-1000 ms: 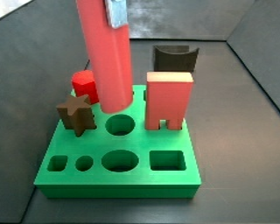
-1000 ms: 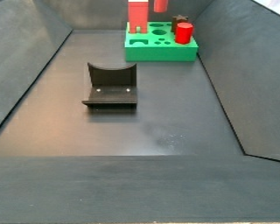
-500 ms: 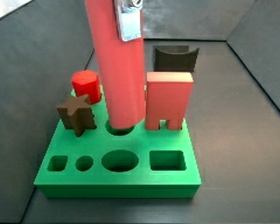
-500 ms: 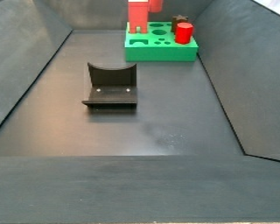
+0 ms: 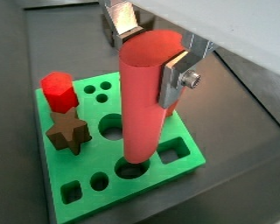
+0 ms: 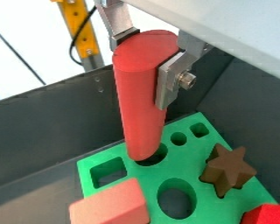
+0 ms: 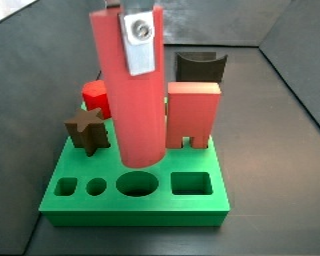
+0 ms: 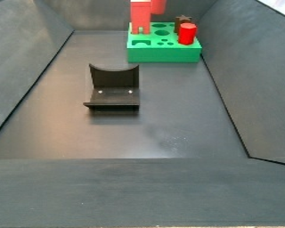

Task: Pick up the oval object. Move up. Place the oval object on the fixture. Regrasp the oval object. Move to above the board. Insert the oval object.
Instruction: Insert the oval object.

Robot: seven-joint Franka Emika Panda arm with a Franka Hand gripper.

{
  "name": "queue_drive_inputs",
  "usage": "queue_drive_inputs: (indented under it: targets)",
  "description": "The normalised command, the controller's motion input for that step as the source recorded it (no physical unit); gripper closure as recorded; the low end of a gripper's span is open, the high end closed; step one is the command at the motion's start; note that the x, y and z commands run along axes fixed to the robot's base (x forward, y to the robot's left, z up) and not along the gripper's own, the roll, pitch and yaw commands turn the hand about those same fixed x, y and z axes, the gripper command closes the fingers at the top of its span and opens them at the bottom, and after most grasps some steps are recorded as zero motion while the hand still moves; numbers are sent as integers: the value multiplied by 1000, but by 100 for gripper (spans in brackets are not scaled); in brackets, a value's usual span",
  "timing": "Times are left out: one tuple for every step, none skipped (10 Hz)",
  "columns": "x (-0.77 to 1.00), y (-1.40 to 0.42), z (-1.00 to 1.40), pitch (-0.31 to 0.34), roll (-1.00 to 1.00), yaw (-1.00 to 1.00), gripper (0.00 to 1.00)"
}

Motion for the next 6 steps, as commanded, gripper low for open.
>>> queue_drive_inputs:
  targets:
    - [-17,0,-177,-36,0,-589,100]
    - [-43,0,-229,-47,0,-546,100]
    - [-63,-6,-277,-27,24,-514,100]
    - [-66,-34,-220,-14,29,-480,100]
    - [0,-80,-143,-13,13,-446,100]
    - [9,-117,0,-4,0,-483,100]
